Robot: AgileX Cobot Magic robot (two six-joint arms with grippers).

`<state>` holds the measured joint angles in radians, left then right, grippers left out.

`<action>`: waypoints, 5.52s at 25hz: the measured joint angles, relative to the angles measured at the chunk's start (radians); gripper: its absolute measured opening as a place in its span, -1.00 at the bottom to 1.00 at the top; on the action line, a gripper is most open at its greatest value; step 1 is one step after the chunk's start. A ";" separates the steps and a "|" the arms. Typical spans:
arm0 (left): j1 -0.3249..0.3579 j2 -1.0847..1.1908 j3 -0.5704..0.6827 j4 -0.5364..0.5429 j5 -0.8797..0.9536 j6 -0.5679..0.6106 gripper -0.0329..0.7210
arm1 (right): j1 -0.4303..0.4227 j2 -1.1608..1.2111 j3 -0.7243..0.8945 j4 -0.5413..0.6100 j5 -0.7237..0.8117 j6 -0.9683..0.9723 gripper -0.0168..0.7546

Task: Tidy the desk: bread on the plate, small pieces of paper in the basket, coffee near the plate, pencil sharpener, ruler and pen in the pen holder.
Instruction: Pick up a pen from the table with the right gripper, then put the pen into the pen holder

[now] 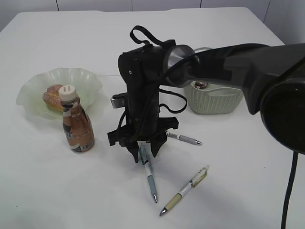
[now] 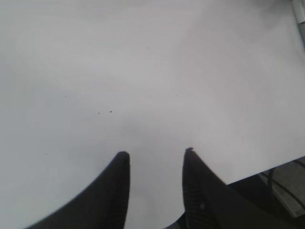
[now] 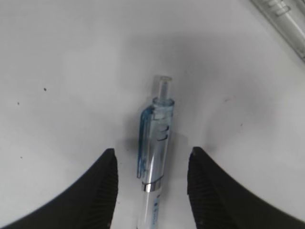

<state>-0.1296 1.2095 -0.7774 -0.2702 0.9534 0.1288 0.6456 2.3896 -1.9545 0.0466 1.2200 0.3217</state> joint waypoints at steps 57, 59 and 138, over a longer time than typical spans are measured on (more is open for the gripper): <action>0.000 0.000 0.000 0.000 0.000 0.000 -0.18 | -0.007 -0.011 -0.010 0.039 0.000 -0.149 -0.68; 0.000 0.000 0.000 0.000 0.000 0.000 -0.18 | -0.017 -0.038 -0.015 0.057 0.000 -0.174 -0.68; 0.000 0.000 0.000 -0.028 -0.011 0.000 -0.18 | -0.427 -0.050 -0.218 0.931 -0.427 -1.177 -0.15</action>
<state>-0.1296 1.2095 -0.7774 -0.2978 0.9428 0.1288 0.2184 2.3392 -2.1721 0.9778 0.7933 -0.8550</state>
